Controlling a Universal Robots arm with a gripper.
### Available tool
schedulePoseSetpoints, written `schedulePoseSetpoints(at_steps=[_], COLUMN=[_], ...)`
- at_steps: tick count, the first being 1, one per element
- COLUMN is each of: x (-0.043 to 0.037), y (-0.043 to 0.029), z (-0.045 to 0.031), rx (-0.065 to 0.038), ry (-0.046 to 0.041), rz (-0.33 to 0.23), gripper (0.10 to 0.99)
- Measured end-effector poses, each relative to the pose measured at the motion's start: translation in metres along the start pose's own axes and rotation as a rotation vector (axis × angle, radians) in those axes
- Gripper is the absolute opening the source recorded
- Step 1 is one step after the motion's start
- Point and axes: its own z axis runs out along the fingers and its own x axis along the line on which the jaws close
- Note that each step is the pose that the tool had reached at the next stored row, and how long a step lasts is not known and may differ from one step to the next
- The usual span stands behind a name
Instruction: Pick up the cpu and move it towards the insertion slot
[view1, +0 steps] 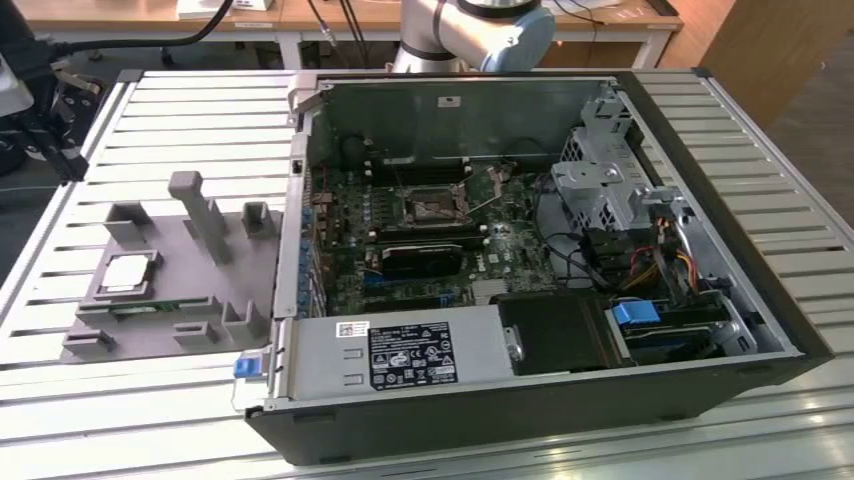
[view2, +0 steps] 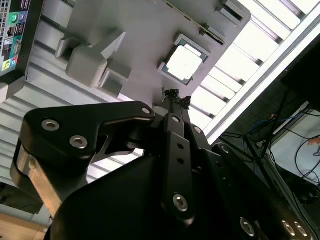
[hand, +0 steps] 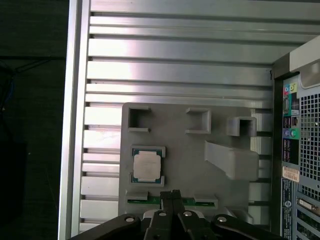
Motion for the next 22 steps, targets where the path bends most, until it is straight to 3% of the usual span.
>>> schedulePoseSetpoints(at_steps=[22], x=[0.0048], y=[-0.0002], z=[0.0067], rx=[0.000], ry=[-0.0003], rz=[0.000], gripper=[0.102])
